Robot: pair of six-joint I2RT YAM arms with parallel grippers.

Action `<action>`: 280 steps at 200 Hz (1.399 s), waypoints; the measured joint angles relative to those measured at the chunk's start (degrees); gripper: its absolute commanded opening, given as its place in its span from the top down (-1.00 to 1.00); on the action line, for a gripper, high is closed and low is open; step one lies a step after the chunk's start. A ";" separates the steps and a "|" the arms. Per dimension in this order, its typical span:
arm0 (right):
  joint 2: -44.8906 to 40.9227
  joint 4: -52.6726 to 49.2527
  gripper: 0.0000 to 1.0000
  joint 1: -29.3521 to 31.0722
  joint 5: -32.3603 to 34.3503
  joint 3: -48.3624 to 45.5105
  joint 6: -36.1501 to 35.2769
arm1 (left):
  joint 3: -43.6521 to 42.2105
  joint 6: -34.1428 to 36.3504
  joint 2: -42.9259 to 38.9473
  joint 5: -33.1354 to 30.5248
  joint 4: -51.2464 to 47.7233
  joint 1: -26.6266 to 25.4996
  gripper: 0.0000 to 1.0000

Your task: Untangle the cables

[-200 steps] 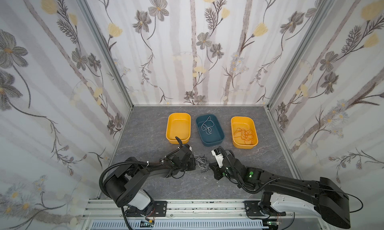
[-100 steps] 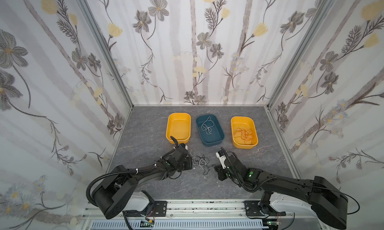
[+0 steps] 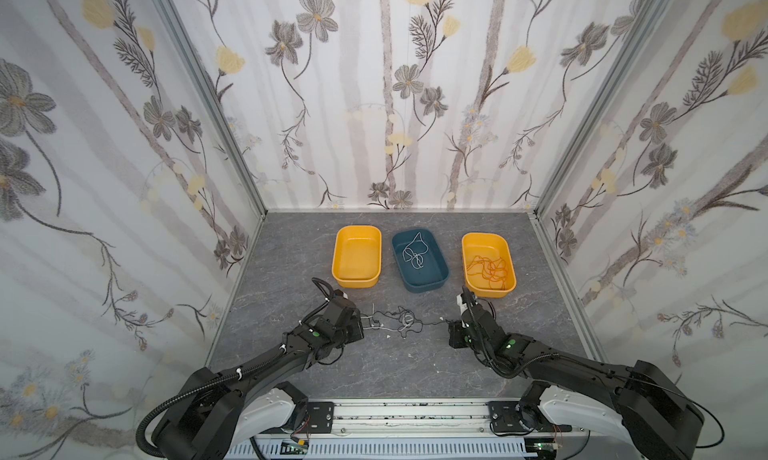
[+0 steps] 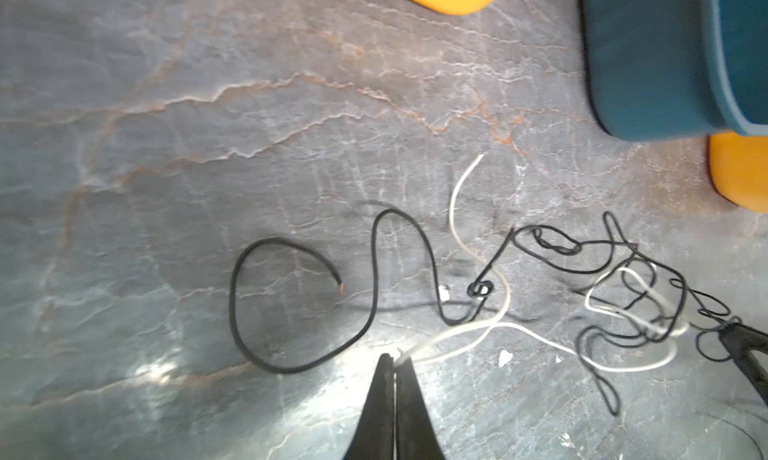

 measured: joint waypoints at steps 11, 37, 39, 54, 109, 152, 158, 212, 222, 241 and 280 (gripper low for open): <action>-1.46 -0.83 0.98 -2.01 0.39 -0.63 1.05 | -0.11 -0.46 -0.50 -0.52 -1.03 0.79 1.00; -5.90 -1.86 0.99 -6.25 0.37 -1.62 2.73 | -0.13 -1.70 -1.25 -1.88 -3.15 2.34 1.00; -6.27 -1.90 1.00 -6.43 0.37 -1.62 2.80 | -0.13 -1.73 -1.25 -1.92 -3.30 2.40 1.00; -8.68 -2.03 1.00 -6.97 0.35 -1.60 2.99 | -0.13 -2.19 -1.25 -2.12 -3.91 2.71 1.00; -16.57 -3.54 0.99 -7.41 -4.74 -0.39 2.38 | 1.11 -2.62 -3.52 -1.84 -6.25 2.95 0.49; -20.76 -3.48 0.99 -6.67 -12.68 2.54 1.31 | 3.98 -0.72 -6.01 1.29 -6.91 2.93 0.09; -21.05 -3.45 0.99 -6.45 -13.81 2.89 1.14 | 4.57 0.00 -6.05 1.79 -7.13 2.93 0.08; -21.00 -2.29 0.99 -2.86 -21.64 5.73 0.72 | 7.58 1.57 -5.66 6.25 -7.43 0.66 -0.12; -20.90 -2.14 0.99 -2.01 -22.43 6.27 0.50 | 8.31 1.84 -5.22 7.04 -6.93 -0.50 -0.15; -20.74 -1.18 0.99 -0.72 -23.71 6.93 0.28 | 9.09 2.99 -4.28 9.68 -3.23 -3.41 -0.19; -20.68 0.92 0.98 -0.17 -25.55 7.15 0.33 | 9.84 5.35 -0.35 17.35 9.42 -10.01 -0.21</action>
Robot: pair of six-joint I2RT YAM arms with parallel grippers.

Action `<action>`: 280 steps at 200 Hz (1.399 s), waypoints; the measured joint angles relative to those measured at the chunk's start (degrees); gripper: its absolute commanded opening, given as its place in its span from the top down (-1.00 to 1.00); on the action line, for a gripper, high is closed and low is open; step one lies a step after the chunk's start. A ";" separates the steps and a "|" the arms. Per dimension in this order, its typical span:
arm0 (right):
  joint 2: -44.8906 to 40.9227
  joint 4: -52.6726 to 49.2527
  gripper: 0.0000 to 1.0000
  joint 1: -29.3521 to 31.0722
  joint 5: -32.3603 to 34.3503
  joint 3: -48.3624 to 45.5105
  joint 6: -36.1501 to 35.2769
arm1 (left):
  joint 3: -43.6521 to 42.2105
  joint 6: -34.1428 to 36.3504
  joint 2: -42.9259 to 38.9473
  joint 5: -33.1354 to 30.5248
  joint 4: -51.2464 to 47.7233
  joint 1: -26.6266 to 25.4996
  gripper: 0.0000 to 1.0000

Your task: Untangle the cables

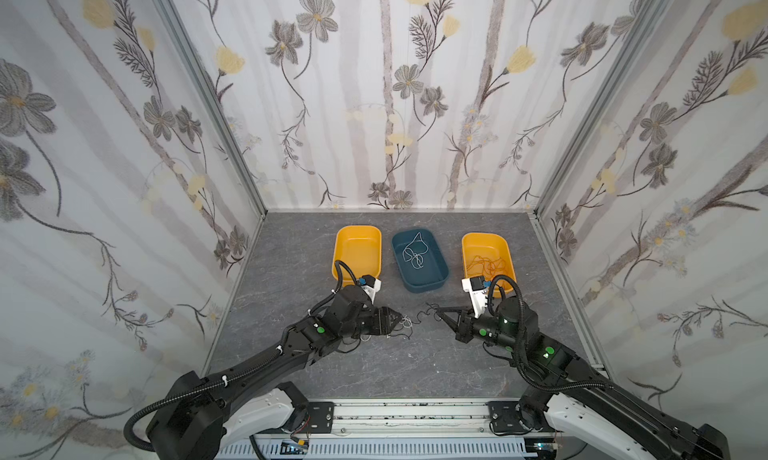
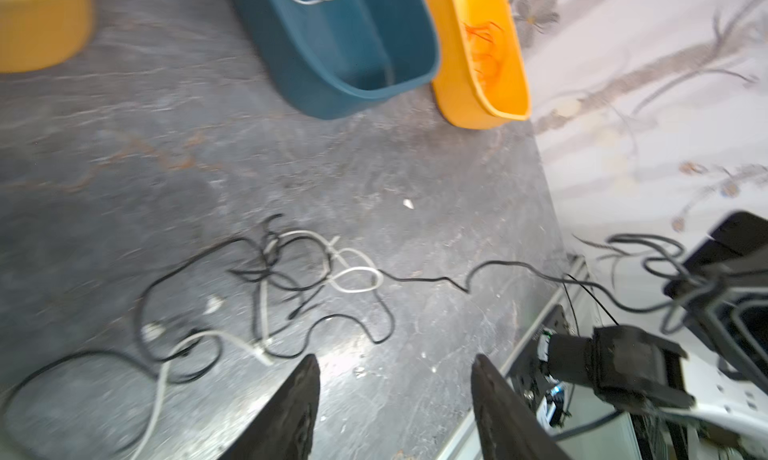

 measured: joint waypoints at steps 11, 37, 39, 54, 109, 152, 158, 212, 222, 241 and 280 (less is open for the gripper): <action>0.00 0.92 0.98 0.00 -0.48 0.00 0.11 | 0.61 1.38 1.57 1.31 2.71 -1.44 -0.24; 0.00 2.45 0.97 0.00 -1.49 0.00 1.09 | 0.90 4.11 4.35 3.52 7.72 -4.02 -0.34; 0.00 2.49 0.97 -0.02 -1.53 0.00 1.09 | 0.90 4.31 4.50 3.65 8.11 -4.20 -0.35; 0.02 3.39 0.97 -0.02 -1.92 0.00 1.73 | 0.92 5.55 5.64 4.28 10.84 -5.22 -0.35; 0.28 4.63 0.97 -0.13 -2.89 -0.35 2.64 | 2.58 8.63 9.38 5.18 15.76 -6.99 -0.16; 1.38 7.37 0.97 -0.31 -4.87 -1.36 4.63 | 3.61 9.97 12.61 3.19 16.24 -7.19 0.01; 1.44 7.58 0.97 -0.35 -5.31 -1.42 4.87 | 3.65 10.12 12.79 2.89 16.24 -7.19 0.08; -0.26 8.59 0.96 -2.56 -6.10 -1.79 5.68 | 4.63 11.98 13.00 0.68 15.45 -7.19 0.07; -0.87 8.44 0.95 -3.50 -6.08 -2.10 5.95 | 4.63 12.57 12.48 0.72 14.56 -7.19 0.01; -1.53 8.11 0.95 -5.16 -6.32 -2.45 6.19 | 4.44 14.19 10.23 0.70 12.46 -7.19 -0.11; -1.20 8.24 0.94 -6.14 -8.48 -2.49 6.25 | 2.27 19.26 3.91 -2.08 9.31 -7.19 -0.42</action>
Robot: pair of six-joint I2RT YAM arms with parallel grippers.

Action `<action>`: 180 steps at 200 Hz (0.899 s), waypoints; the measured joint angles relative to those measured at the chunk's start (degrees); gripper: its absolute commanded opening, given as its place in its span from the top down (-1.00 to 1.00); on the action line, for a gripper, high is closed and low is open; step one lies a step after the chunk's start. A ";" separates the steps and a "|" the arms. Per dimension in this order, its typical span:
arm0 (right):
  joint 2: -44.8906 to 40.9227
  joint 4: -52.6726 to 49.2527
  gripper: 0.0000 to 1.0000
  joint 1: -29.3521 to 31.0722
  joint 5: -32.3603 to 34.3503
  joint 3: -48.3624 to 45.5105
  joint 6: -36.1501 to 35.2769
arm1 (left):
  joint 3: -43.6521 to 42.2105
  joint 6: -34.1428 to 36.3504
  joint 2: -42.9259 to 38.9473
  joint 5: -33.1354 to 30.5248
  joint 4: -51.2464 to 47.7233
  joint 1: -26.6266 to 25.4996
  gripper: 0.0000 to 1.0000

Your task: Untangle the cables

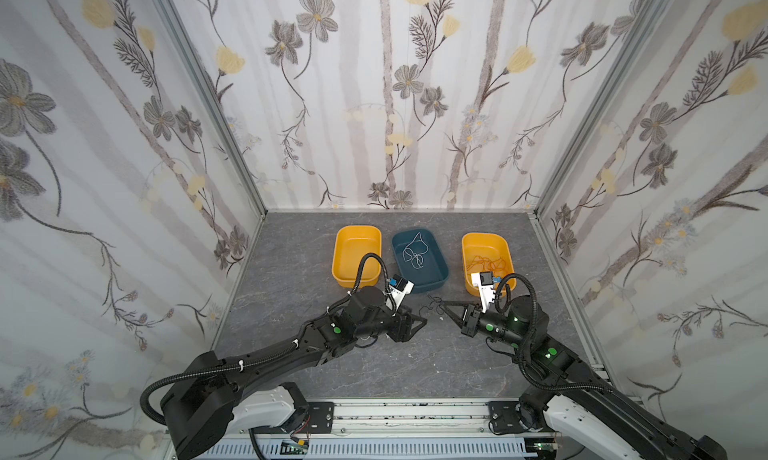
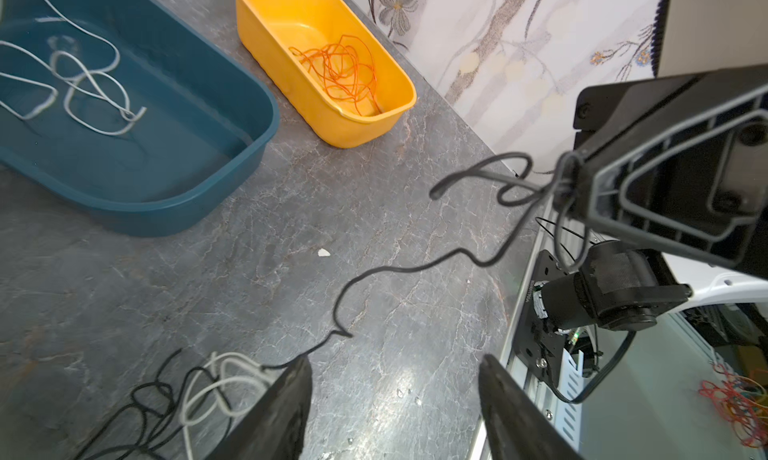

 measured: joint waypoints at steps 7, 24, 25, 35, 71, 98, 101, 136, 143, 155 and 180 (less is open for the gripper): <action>0.28 0.11 0.95 -0.04 -0.11 0.00 0.20 | -0.42 1.14 -0.59 -0.85 -0.26 0.00 -0.45; 0.72 0.11 0.95 -0.11 -0.61 0.00 0.37 | -1.01 4.11 -1.22 -2.62 -0.42 0.00 -0.53; 0.72 0.11 0.95 -0.11 -0.63 0.00 0.37 | -1.03 4.24 -1.22 -2.67 -0.42 0.00 -0.53; 0.74 0.13 0.95 -0.15 -1.03 0.00 0.39 | -1.07 5.95 -1.14 -3.26 -0.24 0.00 -0.57; 0.98 0.68 0.95 -0.15 -2.36 0.00 1.46 | -2.49 12.31 2.95 -2.58 6.29 0.00 -0.59; 1.31 1.25 0.95 -0.15 -3.17 -0.35 1.99 | -2.67 14.71 7.87 -0.52 12.72 0.00 -0.49; 1.31 1.27 0.95 -0.15 -3.19 -0.39 2.14 | -2.58 14.75 8.33 -0.35 13.18 0.00 -0.48; 1.42 1.84 0.94 -0.15 -3.21 -1.09 2.29 | 0.44 15.08 13.18 0.13 16.85 -0.02 -0.22; 1.42 1.88 0.94 -0.15 -3.21 -1.29 2.29 | 0.87 15.04 13.90 0.28 17.62 -0.02 -0.14; 1.38 1.95 0.94 -0.33 -3.19 -1.64 2.29 | 1.05 14.49 14.71 0.35 18.58 -0.02 0.22; 0.39 1.97 0.93 -1.25 -2.99 -2.51 2.32 | 1.05 14.01 15.13 -0.55 19.45 -0.04 0.62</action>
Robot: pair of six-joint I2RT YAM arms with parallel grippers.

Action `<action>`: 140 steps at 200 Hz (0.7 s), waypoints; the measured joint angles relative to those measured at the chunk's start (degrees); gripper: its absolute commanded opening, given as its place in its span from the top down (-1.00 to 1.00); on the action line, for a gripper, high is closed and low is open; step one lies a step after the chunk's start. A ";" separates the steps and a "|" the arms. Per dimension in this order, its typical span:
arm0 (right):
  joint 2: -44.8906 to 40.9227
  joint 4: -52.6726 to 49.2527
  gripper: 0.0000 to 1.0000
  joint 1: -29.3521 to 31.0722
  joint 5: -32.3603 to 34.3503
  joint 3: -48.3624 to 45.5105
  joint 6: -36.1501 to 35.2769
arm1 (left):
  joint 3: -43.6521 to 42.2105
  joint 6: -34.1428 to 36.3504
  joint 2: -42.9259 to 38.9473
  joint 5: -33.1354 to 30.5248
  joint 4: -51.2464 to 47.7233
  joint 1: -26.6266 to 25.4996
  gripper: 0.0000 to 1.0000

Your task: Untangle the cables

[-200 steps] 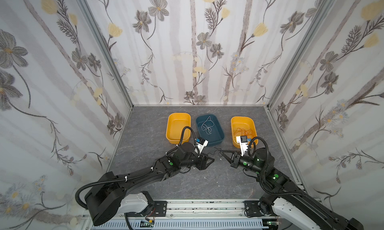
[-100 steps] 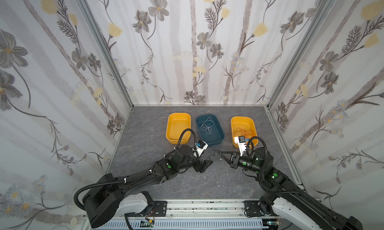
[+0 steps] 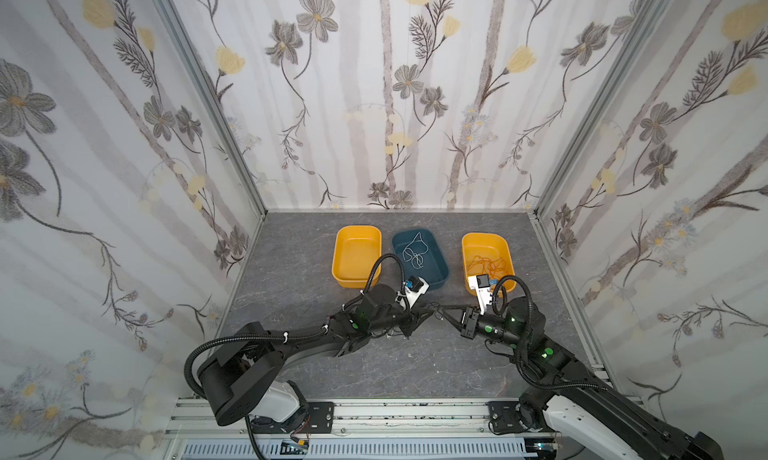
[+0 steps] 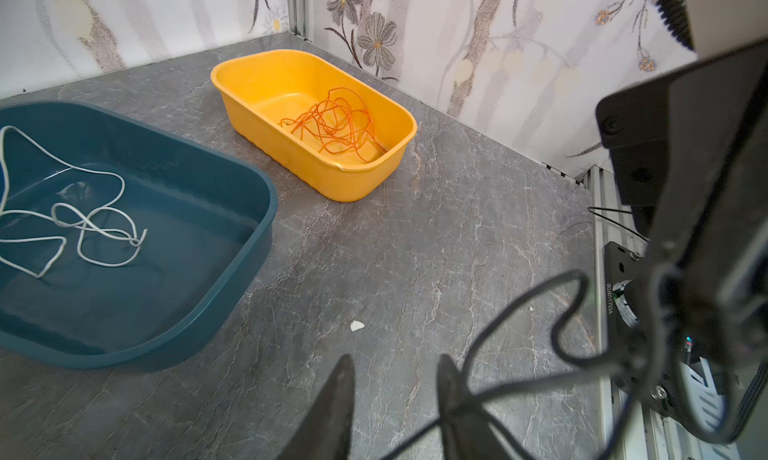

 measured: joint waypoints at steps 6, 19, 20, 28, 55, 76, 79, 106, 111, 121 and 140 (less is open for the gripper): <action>-0.26 0.00 0.93 -0.35 0.15 -0.31 0.00 | 0.00 -0.26 -0.02 -0.33 0.02 -0.02 0.68; -0.87 -0.09 0.93 -1.33 1.05 -1.07 0.20 | -0.13 -1.07 -0.20 -1.27 -0.04 -0.02 0.77; -0.92 -0.11 0.92 -1.38 1.11 -1.09 0.22 | -0.17 -1.11 -0.24 -1.40 -0.04 -0.02 0.78; -1.20 -0.37 0.91 -2.14 1.81 -1.60 0.44 | -0.46 -1.14 -0.55 -1.77 -0.07 -0.04 0.81; -1.86 -2.71 0.90 -3.78 5.09 -3.26 0.46 | -1.68 -2.62 -1.18 -2.73 -0.09 -0.15 0.96; -1.86 -4.44 0.90 -3.89 7.50 -4.85 0.39 | -2.27 -4.17 -1.01 -2.86 -0.13 -0.39 1.00; -1.86 -4.79 0.90 -3.91 7.74 -5.14 0.39 | -2.32 -4.24 -0.90 -2.84 -0.15 -0.44 1.00; -1.81 -7.89 0.79 -3.98 11.13 -6.95 0.35 | -2.36 -5.60 0.26 -2.75 -0.44 -0.90 1.00; -1.81 -8.39 0.75 -3.98 12.00 -7.13 0.33 | -2.36 -5.73 0.37 -2.69 -0.48 -1.01 1.00; -1.77 -9.46 0.61 -3.96 13.81 -7.63 -0.07 | -2.36 -6.23 0.39 -2.80 -0.76 -1.16 1.00; -1.44 -11.67 0.37 -4.02 17.55 -8.94 -0.02 | -2.36 -7.10 0.31 -3.34 -1.16 -1.38 1.00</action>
